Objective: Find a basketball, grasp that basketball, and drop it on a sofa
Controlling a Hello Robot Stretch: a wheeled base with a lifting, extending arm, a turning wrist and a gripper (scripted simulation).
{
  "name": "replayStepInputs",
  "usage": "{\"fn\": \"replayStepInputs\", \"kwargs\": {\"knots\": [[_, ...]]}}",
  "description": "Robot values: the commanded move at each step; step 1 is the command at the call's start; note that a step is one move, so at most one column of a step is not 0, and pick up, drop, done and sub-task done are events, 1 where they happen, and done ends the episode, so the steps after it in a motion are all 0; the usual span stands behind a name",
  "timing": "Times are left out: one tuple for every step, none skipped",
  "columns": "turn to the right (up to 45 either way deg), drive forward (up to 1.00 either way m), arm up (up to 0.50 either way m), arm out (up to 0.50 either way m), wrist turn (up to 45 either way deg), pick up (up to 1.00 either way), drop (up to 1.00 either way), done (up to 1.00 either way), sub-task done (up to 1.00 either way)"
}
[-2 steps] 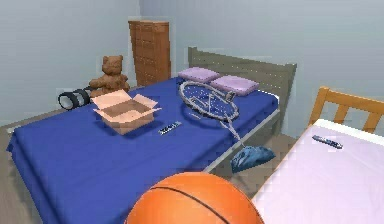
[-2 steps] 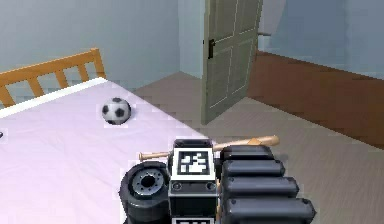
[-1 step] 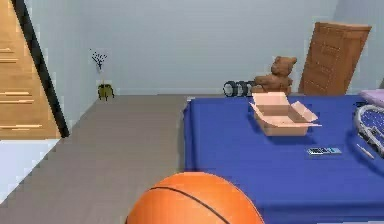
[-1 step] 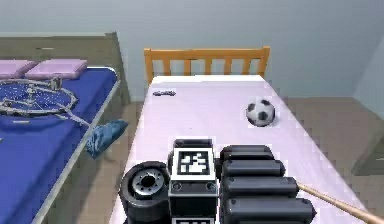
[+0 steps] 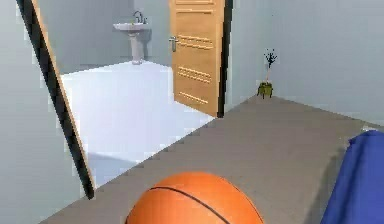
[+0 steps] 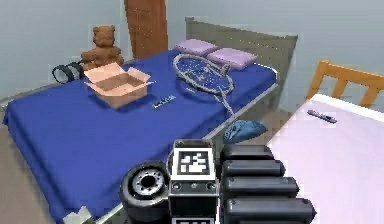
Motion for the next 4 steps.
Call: {"fn": "replayStepInputs", "kwargs": {"knots": [[-45.0, 0.0, 0.0, 0.0, 0.0, 0.0, 0.0, 0.0, 0.0], [0.0, 0.2, 0.0, 0.0, 0.0, 0.0, 0.0, 0.0, 0.0], [-45.0, 0.0, 0.0, 0.0, 0.0, 0.0, 0.0, 0.0, 0.0], [-45.0, 0.0, 0.0, 0.0, 0.0, 0.0, 0.0, 0.0, 0.0]]}}
